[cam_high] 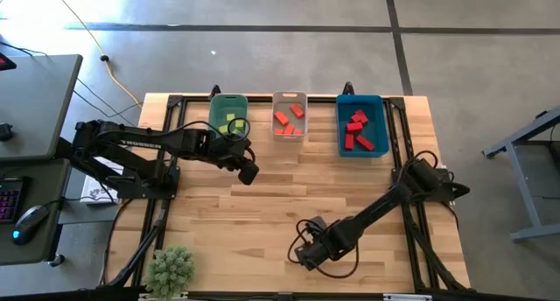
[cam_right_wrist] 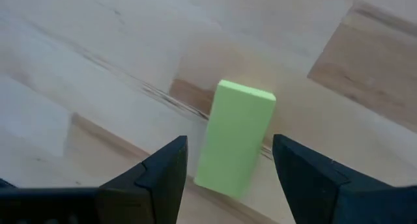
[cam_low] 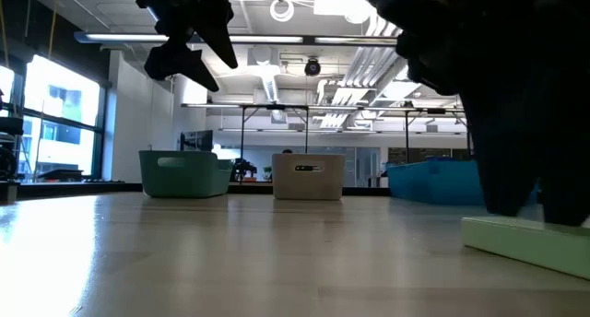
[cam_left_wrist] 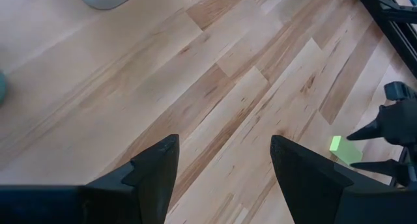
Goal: Sort & place blocks by color
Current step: Put the green block into the green bin
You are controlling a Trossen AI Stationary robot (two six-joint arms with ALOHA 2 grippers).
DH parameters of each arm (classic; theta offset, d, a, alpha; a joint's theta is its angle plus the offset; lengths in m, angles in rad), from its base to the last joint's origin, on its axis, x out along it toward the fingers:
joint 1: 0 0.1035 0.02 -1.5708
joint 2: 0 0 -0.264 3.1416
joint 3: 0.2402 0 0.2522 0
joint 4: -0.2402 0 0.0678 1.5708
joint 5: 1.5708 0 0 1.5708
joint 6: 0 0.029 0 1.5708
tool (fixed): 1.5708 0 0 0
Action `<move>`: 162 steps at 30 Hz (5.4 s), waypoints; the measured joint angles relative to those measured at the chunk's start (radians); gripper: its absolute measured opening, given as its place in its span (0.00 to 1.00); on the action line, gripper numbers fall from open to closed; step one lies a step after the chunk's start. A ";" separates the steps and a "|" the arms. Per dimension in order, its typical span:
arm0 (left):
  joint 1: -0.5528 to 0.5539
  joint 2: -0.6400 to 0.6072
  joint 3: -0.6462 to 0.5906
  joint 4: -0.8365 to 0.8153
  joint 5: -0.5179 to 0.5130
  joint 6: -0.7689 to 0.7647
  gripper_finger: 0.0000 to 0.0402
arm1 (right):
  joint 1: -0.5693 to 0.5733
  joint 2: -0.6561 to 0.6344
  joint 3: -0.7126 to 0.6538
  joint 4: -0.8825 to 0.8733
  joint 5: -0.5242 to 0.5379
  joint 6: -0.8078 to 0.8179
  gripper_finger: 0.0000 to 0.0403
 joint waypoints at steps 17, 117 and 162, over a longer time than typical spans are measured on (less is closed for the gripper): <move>0.000 0.000 0.000 0.000 -0.002 0.037 0.58 | 0.027 0.056 0.004 -0.036 0.007 0.043 0.35; 0.296 0.105 0.001 0.277 0.075 -0.238 0.50 | -0.727 -0.212 0.000 0.445 0.133 -1.890 0.24; 0.315 0.106 0.001 0.318 0.207 0.056 0.08 | -0.716 -0.212 0.000 0.442 0.162 -1.728 0.24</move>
